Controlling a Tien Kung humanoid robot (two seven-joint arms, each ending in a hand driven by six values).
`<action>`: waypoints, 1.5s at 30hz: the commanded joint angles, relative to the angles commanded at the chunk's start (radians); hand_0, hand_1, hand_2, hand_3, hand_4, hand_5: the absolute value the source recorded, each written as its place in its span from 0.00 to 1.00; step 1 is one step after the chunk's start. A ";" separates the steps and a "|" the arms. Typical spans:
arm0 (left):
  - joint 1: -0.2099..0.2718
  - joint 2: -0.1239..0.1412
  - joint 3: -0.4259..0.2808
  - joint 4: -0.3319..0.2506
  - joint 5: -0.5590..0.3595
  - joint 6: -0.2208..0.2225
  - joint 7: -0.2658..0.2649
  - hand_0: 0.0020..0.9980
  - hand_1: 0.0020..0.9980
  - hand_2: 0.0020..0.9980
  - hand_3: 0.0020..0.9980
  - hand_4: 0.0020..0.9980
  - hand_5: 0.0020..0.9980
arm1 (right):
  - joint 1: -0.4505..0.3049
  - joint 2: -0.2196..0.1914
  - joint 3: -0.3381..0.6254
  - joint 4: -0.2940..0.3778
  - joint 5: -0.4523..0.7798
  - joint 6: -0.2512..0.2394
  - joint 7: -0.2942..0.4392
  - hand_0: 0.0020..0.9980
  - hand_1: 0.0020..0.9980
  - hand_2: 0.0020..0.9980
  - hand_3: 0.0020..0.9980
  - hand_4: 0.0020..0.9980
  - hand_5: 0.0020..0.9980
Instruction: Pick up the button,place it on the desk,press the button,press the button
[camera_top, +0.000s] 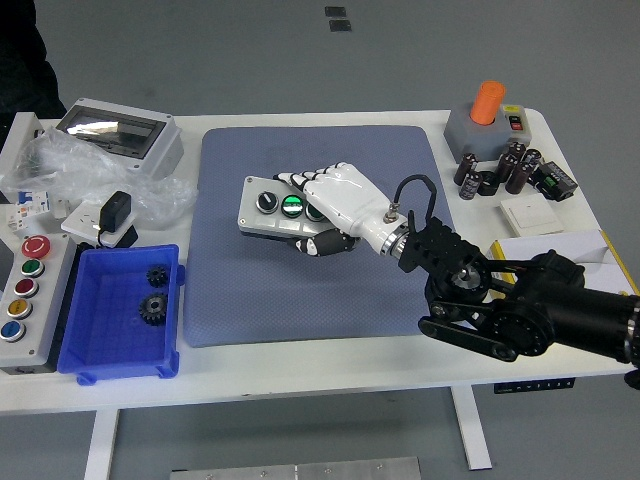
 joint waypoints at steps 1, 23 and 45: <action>-0.001 0.000 -0.002 0.000 0.002 0.000 -0.001 0.62 0.64 0.56 0.61 0.59 0.24 | -0.001 0.007 -0.004 -0.017 0.002 0.006 0.003 0.56 0.55 0.38 0.41 0.25 0.00; -0.002 0.004 -0.017 0.000 0.018 0.002 0.001 0.62 0.64 0.57 0.61 0.59 0.26 | 0.011 0.016 0.017 -0.046 0.021 0.126 0.018 0.65 0.64 0.67 0.65 0.57 0.00; -0.005 0.007 -0.017 0.000 0.018 0.003 0.001 0.62 0.64 0.55 0.61 0.59 0.26 | 0.043 0.015 0.023 -0.051 0.056 0.220 0.015 0.78 0.74 0.85 1.00 0.71 0.00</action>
